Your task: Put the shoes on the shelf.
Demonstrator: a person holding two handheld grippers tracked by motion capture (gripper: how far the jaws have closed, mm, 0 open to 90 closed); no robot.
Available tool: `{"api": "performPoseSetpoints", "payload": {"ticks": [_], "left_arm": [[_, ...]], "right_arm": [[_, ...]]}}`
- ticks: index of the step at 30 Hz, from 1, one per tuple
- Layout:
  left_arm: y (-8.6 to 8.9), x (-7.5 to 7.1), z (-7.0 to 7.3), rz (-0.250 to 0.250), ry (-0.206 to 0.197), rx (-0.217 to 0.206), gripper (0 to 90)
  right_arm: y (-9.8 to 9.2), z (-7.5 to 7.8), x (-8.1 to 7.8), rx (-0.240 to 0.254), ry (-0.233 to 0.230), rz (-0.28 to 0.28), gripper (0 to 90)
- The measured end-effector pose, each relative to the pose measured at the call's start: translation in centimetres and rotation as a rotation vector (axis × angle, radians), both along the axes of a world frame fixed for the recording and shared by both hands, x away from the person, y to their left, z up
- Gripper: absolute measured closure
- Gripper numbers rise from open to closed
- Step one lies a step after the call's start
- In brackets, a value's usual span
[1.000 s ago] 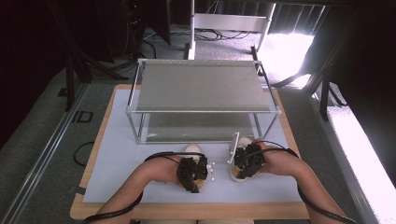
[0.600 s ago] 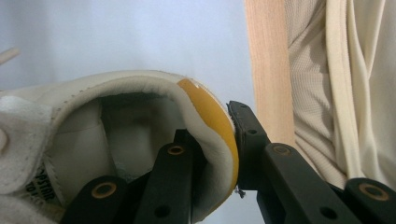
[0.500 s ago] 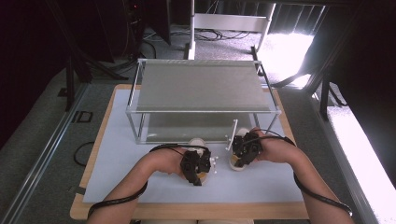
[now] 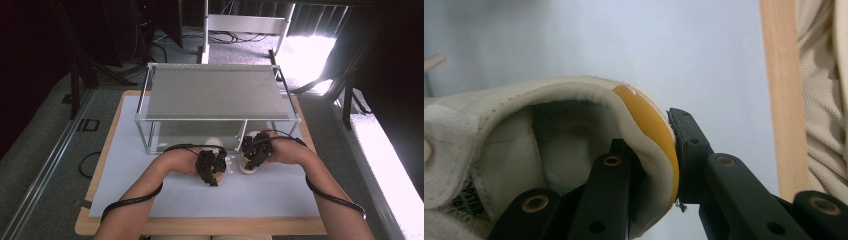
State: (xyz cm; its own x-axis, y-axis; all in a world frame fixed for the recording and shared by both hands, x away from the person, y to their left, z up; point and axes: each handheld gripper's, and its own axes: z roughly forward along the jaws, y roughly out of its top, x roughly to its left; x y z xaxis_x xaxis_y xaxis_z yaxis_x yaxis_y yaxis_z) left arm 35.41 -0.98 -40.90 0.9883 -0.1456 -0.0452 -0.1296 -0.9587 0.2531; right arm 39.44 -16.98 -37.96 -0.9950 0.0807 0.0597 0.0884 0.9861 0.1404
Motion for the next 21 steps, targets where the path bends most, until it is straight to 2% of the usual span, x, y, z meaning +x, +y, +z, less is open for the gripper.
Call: {"api": "performPoseSetpoints", "payload": {"ticks": [4,6,9,13,15,19,21], "left_arm": [[-0.3,0.4,-0.4,-0.016,-0.004,0.000,79.1],[-0.5,0.6,-0.6,-0.042,-0.015,0.005,79.1],[-0.6,0.9,-0.8,-0.030,-0.013,-0.001,79.1],[-0.5,1.9,-0.7,-0.040,-0.040,-0.006,79.0],[-0.5,2.5,-0.6,-0.033,-0.044,-0.018,78.9],[-0.6,3.4,-0.8,-0.063,-0.084,-0.047,78.9],[-0.6,3.7,-1.0,-0.038,-0.087,-0.067,78.8]], "right_arm": [[0.4,0.1,0.7,0.008,-0.017,0.006,76.6],[0.6,0.1,1.0,0.004,-0.019,0.002,76.5],[0.8,0.1,1.6,0.001,-0.023,-0.003,76.4],[1.1,0.0,2.2,0.001,-0.040,-0.003,76.3],[1.3,-0.2,2.4,0.004,-0.058,0.003,76.1],[1.3,-0.5,2.8,0.024,-0.082,-0.005,76.1],[1.3,-0.6,2.9,0.032,-0.105,0.002,74.9]]}}
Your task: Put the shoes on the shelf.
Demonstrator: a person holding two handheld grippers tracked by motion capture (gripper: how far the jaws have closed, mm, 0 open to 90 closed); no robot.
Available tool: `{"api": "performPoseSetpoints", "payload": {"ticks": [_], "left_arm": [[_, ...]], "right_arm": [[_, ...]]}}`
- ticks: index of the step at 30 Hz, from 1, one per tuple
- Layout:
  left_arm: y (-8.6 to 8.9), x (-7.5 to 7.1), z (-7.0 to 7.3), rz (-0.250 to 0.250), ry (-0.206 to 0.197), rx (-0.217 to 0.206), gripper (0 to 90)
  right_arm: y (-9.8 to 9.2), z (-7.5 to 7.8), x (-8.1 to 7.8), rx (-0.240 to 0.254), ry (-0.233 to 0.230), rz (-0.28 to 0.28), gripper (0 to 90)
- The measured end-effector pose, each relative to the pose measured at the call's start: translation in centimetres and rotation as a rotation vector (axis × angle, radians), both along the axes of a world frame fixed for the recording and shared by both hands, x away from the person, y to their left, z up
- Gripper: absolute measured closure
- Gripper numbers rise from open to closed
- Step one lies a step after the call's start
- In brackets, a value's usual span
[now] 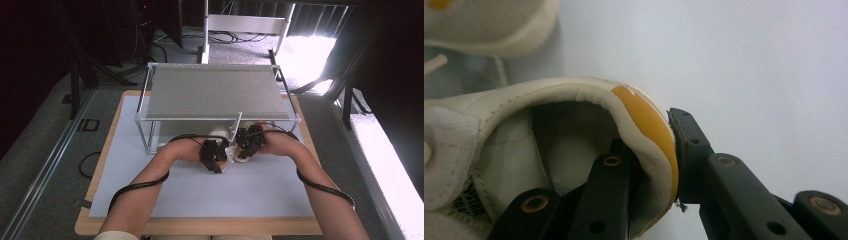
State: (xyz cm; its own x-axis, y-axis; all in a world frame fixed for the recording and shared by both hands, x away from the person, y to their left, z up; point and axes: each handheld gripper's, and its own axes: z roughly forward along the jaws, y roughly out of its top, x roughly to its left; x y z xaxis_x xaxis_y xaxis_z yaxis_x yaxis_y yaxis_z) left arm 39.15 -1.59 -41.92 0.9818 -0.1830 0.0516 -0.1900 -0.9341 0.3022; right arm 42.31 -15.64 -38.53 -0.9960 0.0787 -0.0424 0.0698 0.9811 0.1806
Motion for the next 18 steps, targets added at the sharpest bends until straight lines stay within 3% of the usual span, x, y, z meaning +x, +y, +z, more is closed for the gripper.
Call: {"api": "performPoseSetpoints", "payload": {"ticks": [1,2,3,5,6,8,9,12,18], "left_arm": [[-0.1,0.2,-0.1,-0.016,-0.022,-0.007,78.6],[-0.1,0.3,-0.1,0.008,-0.027,-0.013,77.2],[-0.3,0.5,-0.2,-0.003,-0.026,-0.016,76.0],[-0.3,0.5,-0.3,-0.014,-0.048,-0.026,66.5],[0.0,-0.2,-0.2,0.119,-0.028,-0.064,63.4],[0.1,-0.2,0.0,0.124,-0.054,-0.087,58.8],[0.1,0.2,0.2,0.086,-0.093,-0.094,57.0],[0.5,0.2,0.7,0.126,-0.154,-0.125,49.2],[1.0,-0.2,0.6,0.190,-0.148,-0.156,45.0]], "right_arm": [[0.0,0.0,0.0,0.002,-0.011,-0.003,73.7],[0.0,-0.1,-0.1,0.001,-0.023,-0.003,71.3],[0.0,-0.2,0.0,-0.007,-0.038,-0.007,68.3],[-0.1,-0.3,0.0,-0.009,-0.055,-0.011,64.4],[-0.2,-0.5,0.0,-0.006,-0.070,-0.019,64.6],[-0.5,-0.3,0.0,0.021,-0.078,-0.047,63.9],[-0.6,-0.2,-0.1,0.032,-0.080,-0.059,63.6],[-1.1,0.4,-0.5,0.075,-0.105,-0.064,58.0],[-2.4,1.9,-1.6,0.195,-0.129,-0.114,56.2]]}}
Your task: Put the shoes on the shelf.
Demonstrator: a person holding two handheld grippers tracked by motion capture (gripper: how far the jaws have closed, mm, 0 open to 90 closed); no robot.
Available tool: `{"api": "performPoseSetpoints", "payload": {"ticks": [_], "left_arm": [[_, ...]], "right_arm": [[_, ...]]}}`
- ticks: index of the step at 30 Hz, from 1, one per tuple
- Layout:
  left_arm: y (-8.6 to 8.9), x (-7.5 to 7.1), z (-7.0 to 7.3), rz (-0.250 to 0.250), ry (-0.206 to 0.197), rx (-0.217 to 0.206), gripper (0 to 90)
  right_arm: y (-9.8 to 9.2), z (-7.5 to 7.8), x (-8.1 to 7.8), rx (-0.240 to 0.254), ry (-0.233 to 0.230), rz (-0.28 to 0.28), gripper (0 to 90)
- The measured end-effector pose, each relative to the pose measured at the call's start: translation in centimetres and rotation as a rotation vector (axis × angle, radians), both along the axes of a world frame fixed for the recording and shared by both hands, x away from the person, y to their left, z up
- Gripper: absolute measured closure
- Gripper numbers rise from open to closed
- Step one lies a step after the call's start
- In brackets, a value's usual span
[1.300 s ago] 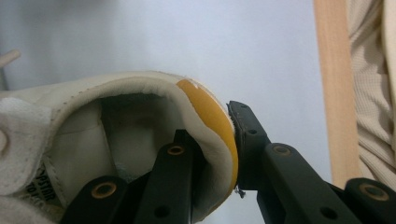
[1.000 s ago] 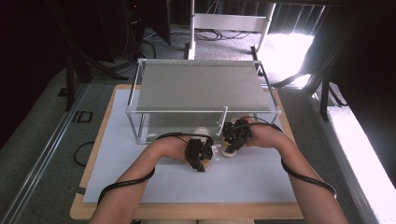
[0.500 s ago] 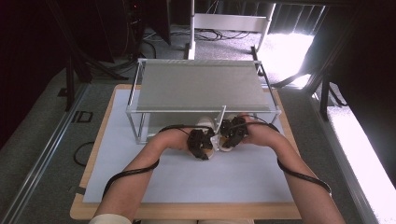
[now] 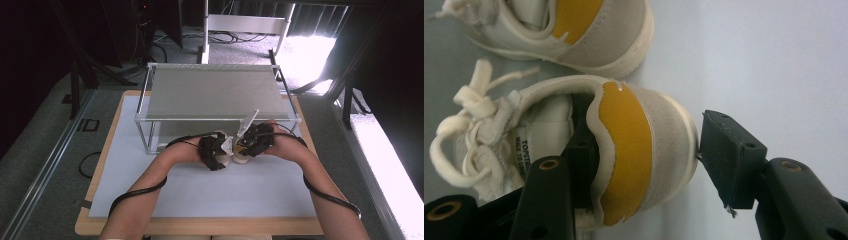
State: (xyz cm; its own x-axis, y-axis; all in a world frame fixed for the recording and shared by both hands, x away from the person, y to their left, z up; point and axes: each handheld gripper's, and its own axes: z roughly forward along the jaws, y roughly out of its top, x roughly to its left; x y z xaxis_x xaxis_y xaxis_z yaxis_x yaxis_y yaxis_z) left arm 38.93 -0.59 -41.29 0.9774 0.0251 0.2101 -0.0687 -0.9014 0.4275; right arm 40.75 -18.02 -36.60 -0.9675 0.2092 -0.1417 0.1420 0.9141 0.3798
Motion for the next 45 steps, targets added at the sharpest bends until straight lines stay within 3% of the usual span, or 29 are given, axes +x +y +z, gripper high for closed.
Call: {"api": "performPoseSetpoints", "payload": {"ticks": [2,6,9,11,14,18,25,27,30,37,39,41,45], "left_arm": [[0.0,-0.1,0.2,0.030,-0.010,0.002,44.4],[0.2,-0.2,1.1,0.120,-0.050,-0.036,35.8],[0.6,-0.4,1.8,0.165,-0.069,-0.075,34.6],[0.9,-0.8,2.2,0.195,-0.055,-0.098,34.6],[1.4,-1.5,2.6,0.210,-0.037,-0.131,34.6],[2.1,-2.6,3.1,0.219,-0.031,-0.158,34.7],[3.4,-4.0,3.2,0.264,-0.027,-0.179,34.7],[3.7,-4.4,3.1,0.283,-0.019,-0.199,34.7],[4.1,-4.9,2.7,0.314,-0.012,-0.205,34.7],[6.4,-5.1,1.3,0.403,-0.032,-0.242,34.7],[7.1,-4.8,0.4,0.438,-0.060,-0.238,34.7],[7.5,-4.4,-0.2,0.479,-0.062,-0.237,34.8],[7.6,-3.2,-1.7,0.587,-0.071,-0.274,35.8]], "right_arm": [[-0.5,0.3,-0.3,0.026,-0.023,-0.017,57.0],[-1.5,0.2,-1.1,0.074,-0.023,-0.038,56.2],[-2.1,0.1,-1.5,0.092,-0.034,-0.058,56.3],[-2.6,0.0,-1.8,0.122,-0.032,-0.078,57.1],[-3.1,-0.3,-2.3,0.158,-0.038,-0.114,58.2],[-3.4,-0.8,-3.1,0.168,-0.060,-0.137,57.8],[-3.8,-2.4,-4.6,0.199,-0.066,-0.196,57.5],[-4.1,-2.8,-5.0,0.218,-0.084,-0.221,57.6],[-4.5,-3.4,-5.2,0.254,-0.073,-0.256,57.5],[-5.8,-5.3,-5.3,0.295,-0.075,-0.336,55.5],[-6.3,-5.8,-5.2,0.297,-0.086,-0.354,58.9],[-6.7,-6.3,-4.9,0.297,-0.094,-0.370,61.0],[-7.4,-6.9,-3.9,0.329,-0.141,-0.451,65.0]]}}
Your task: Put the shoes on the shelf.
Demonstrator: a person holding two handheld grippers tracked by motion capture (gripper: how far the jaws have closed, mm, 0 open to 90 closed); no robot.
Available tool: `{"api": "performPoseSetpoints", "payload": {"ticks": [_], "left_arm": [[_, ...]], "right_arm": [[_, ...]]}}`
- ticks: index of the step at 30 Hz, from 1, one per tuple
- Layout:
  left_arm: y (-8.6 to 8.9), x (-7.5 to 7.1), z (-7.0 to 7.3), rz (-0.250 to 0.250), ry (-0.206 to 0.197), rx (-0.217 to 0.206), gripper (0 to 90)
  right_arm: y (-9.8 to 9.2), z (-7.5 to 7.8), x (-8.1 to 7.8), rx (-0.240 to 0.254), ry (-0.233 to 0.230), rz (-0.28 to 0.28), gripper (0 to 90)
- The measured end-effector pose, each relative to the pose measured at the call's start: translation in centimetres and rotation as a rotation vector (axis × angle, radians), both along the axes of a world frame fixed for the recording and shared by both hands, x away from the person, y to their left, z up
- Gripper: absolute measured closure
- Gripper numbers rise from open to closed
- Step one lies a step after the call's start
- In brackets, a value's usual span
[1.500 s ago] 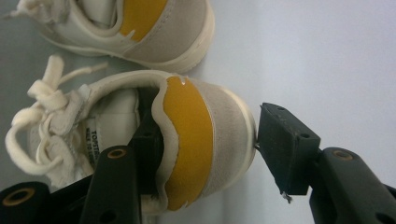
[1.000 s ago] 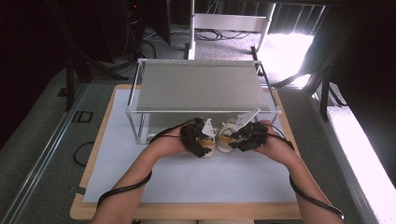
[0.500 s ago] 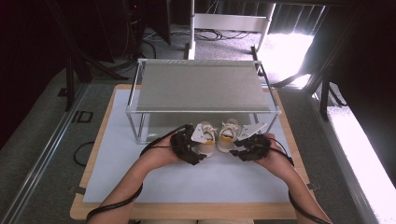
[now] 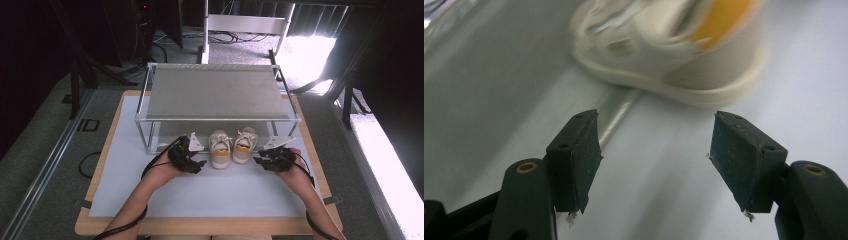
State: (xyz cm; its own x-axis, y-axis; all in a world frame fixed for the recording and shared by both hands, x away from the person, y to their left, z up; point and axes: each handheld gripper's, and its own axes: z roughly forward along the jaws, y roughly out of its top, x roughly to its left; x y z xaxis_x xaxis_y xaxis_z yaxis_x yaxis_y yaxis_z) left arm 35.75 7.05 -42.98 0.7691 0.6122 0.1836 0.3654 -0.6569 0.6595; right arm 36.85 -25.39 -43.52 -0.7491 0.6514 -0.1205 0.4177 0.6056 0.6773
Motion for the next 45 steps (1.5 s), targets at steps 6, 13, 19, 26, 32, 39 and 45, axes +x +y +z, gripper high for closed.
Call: {"api": "performPoseSetpoints", "payload": {"ticks": [6,13,19,26,32,39,45], "left_arm": [[-0.7,1.6,-1.3,0.066,-0.013,-0.026,35.8],[-1.7,3.2,-1.8,0.082,-0.012,-0.024,35.8],[-2.0,4.0,-2.3,0.094,0.003,-0.025,35.6],[-2.6,4.6,-2.2,0.108,-0.003,0.003,35.9],[-3.2,5.1,-2.3,0.132,-0.005,0.003,35.9],[-2.4,4.5,-2.6,0.125,0.024,-0.048,35.8],[-1.2,2.1,-1.9,0.097,0.012,-0.053,35.8]], "right_arm": [[-0.6,-1.0,1.4,0.076,-0.053,-0.132,58.0],[0.0,-2.1,2.4,0.091,-0.028,-0.134,60.8],[-0.2,-2.4,2.9,0.139,-0.007,-0.113,58.7],[0.6,-2.7,3.7,0.161,-0.010,-0.139,61.8],[0.5,-2.9,4.9,0.191,-0.007,-0.175,61.7],[0.1,-3.2,4.8,0.183,-0.008,-0.194,56.1],[0.1,-2.9,2.8,0.153,-0.020,-0.197,57.8]]}}
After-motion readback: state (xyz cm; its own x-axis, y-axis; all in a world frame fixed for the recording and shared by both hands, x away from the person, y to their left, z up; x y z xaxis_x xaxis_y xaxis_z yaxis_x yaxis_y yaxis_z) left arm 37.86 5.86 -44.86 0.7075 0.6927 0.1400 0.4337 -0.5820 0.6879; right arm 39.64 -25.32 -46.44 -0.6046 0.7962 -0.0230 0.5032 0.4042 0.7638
